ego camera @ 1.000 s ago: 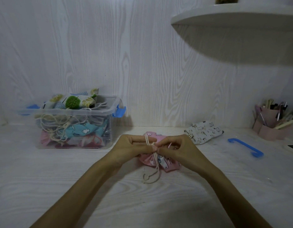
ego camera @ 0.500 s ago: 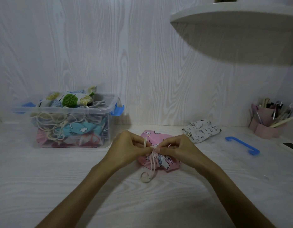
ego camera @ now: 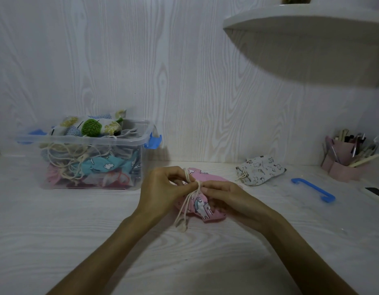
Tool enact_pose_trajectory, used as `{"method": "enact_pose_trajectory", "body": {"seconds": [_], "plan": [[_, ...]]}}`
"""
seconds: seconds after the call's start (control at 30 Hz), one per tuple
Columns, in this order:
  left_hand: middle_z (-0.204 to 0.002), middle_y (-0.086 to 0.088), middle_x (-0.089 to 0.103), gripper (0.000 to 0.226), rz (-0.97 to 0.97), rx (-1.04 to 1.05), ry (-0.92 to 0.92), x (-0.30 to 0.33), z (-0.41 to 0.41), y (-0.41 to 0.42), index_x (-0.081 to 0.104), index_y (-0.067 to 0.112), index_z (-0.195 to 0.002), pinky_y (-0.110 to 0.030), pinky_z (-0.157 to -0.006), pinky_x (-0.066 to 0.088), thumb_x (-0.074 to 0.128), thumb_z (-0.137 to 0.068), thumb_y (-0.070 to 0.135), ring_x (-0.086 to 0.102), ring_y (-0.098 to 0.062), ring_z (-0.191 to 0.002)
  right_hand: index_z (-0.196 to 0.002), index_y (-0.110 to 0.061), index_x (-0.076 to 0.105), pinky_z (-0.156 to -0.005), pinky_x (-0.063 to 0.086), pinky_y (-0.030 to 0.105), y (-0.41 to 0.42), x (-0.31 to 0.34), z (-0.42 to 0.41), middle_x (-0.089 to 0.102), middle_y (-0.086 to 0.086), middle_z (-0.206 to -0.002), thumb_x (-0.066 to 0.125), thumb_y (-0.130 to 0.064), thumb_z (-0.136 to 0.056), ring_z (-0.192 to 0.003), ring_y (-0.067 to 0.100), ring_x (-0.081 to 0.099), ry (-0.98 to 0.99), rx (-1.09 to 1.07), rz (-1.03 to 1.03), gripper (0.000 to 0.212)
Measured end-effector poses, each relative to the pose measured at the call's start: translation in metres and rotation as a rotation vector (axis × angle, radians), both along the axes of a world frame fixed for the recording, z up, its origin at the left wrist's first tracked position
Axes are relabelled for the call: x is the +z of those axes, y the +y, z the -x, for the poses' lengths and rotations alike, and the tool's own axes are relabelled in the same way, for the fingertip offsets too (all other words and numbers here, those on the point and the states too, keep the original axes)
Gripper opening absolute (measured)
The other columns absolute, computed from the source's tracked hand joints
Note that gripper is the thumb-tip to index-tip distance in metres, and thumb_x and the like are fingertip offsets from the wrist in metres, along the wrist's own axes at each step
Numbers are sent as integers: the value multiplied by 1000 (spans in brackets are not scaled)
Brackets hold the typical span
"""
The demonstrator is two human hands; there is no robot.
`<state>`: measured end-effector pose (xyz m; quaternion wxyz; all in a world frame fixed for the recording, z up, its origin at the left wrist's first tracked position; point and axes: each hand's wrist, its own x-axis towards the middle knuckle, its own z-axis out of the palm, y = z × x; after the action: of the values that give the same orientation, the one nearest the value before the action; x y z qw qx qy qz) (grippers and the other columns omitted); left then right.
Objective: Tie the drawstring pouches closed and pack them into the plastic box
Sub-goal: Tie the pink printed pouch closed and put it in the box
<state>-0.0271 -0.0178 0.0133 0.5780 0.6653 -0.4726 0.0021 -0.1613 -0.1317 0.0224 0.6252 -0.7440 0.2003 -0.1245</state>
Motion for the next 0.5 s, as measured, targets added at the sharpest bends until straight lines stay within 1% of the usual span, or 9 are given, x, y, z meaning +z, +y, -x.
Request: {"method": "enact_pose_trajectory", "body": {"seconds": [0.03, 0.07, 0.13, 0.2, 0.3, 0.4, 0.47, 0.5], "plan": [[-63, 7, 70, 10, 8, 3, -6, 0, -1, 0, 73, 24, -65, -38, -65, 57, 83, -67, 25, 65, -11, -60, -106, -17, 72, -64, 31, 25, 0, -1, 0, 58, 12, -86, 64, -23, -86, -66, 10, 50, -14, -1, -9, 22], [-63, 7, 70, 10, 20, 5, -6, -1, -1, 0, 73, 23, -65, -38, -65, 57, 84, -66, 25, 65, -10, -60, -105, -18, 73, -63, 31, 25, 1, -1, 0, 57, 12, -82, 66, -25, -83, -62, 8, 48, -31, -13, -10, 24], [-62, 5, 70, 11, 57, -4, 12, 0, -1, 0, 74, 20, -65, -34, -64, 56, 84, -66, 26, 65, -11, -60, -98, -18, 76, -60, 30, 23, 1, 0, 0, 54, 7, -70, 70, -31, -75, -55, 5, 44, -71, -60, -9, 27], [-63, 2, 71, 12, 83, -36, 39, 2, 0, -1, 74, 16, -66, -29, -61, 57, 83, -66, 24, 68, -13, -60, -94, -15, 77, -59, 34, 21, 0, 0, 1, 55, 3, -65, 71, -32, -68, -52, 4, 44, -116, -84, -28, 31], [-70, -2, 74, 9, 81, -191, 161, 6, 0, 0, 76, 8, -75, -20, -62, 56, 80, -69, 11, 72, -15, -66, -89, -11, 76, -57, 41, 14, 1, 2, 2, 60, -2, -63, 72, -27, -66, -53, 4, 46, -146, -67, -56, 29], [-77, -4, 76, 14, 32, -357, 277, 9, -4, 3, 74, 2, -87, -15, -66, 55, 74, -73, -1, 73, -16, -74, -78, -13, 75, -57, 43, 16, -1, 6, 2, 61, 1, -64, 72, -24, -67, -54, 5, 49, -138, -40, -88, 17], [-77, -2, 76, 18, -20, -409, 301, 9, -6, 4, 73, 0, -94, -11, -62, 52, 71, -76, -3, 73, -12, -73, -72, -12, 70, -60, 44, 22, -2, 7, -1, 61, 2, -66, 70, -17, -75, -57, 11, 52, -148, -101, -94, 6], [-76, -1, 75, 19, -40, -416, 295, 8, -6, 3, 72, -1, -96, -9, -60, 50, 70, -77, -2, 72, -9, -72, -69, -13, 66, -60, 43, 22, -4, 5, -3, 60, -1, -64, 65, -12, -81, -58, 11, 52, -152, -168, -21, 12]]}}
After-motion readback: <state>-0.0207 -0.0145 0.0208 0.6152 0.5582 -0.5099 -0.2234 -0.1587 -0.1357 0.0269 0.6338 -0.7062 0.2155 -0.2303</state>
